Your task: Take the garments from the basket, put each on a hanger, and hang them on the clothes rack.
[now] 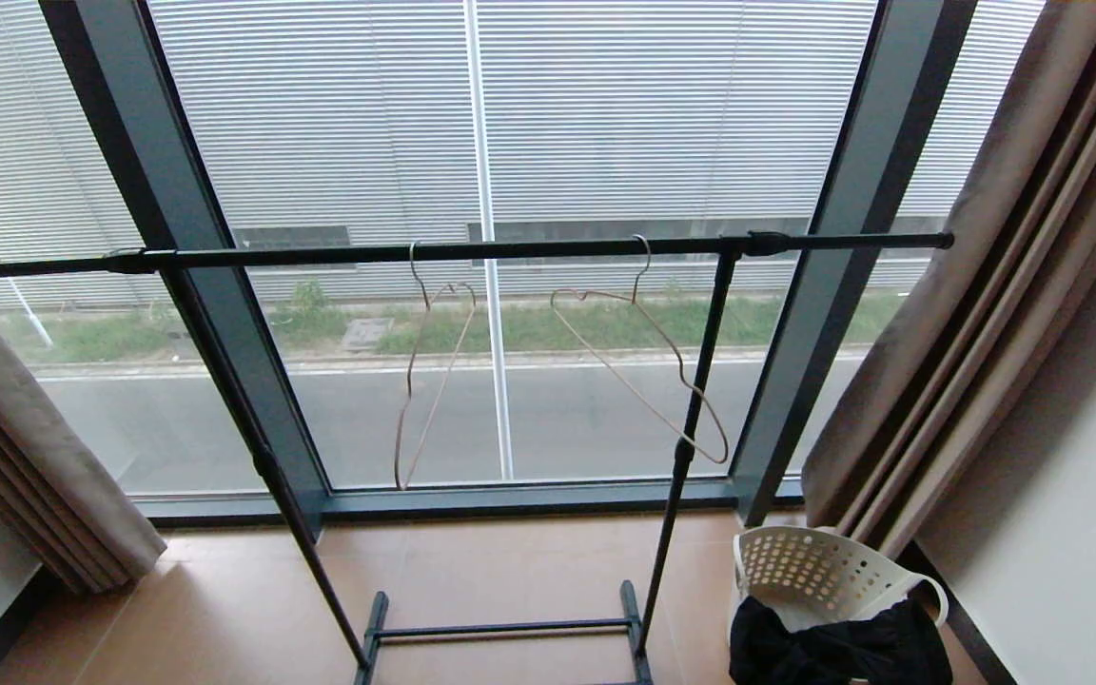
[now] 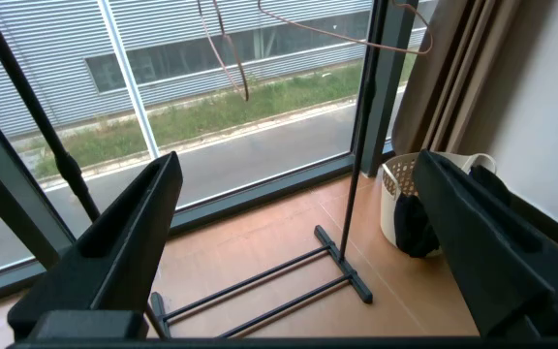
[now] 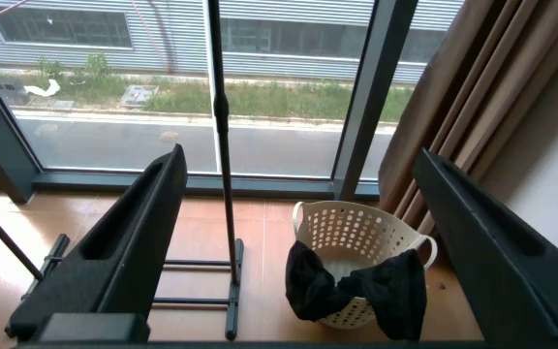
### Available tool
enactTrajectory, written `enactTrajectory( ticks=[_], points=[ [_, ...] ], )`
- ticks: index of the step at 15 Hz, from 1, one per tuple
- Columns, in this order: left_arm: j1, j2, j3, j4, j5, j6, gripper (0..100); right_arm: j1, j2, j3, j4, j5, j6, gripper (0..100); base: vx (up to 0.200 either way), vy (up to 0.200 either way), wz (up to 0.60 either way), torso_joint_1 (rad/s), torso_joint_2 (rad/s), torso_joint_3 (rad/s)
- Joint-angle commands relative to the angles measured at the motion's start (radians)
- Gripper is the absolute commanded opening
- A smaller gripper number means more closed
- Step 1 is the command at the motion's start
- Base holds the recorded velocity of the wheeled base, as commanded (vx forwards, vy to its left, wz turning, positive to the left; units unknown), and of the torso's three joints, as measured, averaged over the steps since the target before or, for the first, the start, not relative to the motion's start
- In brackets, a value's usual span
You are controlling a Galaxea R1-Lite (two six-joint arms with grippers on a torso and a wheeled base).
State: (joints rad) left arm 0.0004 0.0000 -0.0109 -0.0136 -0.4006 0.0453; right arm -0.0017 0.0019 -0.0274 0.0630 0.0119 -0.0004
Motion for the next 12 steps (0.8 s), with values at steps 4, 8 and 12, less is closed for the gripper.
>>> enactTrajectory(
  ticks=[4,8,12],
  points=[
    [0.001,0.000,0.000,0.000,0.000,-0.001,100,0.000,0.000,0.000,0.000,0.000,-0.001,100,0.000,0.000,0.00,0.000,0.00,0.000],
    [0.001,0.000,0.000,0.000,0.000,0.001,100,0.000,0.000,0.000,0.000,0.000,0.000,100,0.000,0.000,0.00,0.000,0.00,0.000],
    [0.001,0.000,0.000,0.000,0.000,0.001,100,0.000,0.000,0.000,0.000,0.000,0.000,100,0.000,0.000,0.00,0.000,0.00,0.000]
  ],
)
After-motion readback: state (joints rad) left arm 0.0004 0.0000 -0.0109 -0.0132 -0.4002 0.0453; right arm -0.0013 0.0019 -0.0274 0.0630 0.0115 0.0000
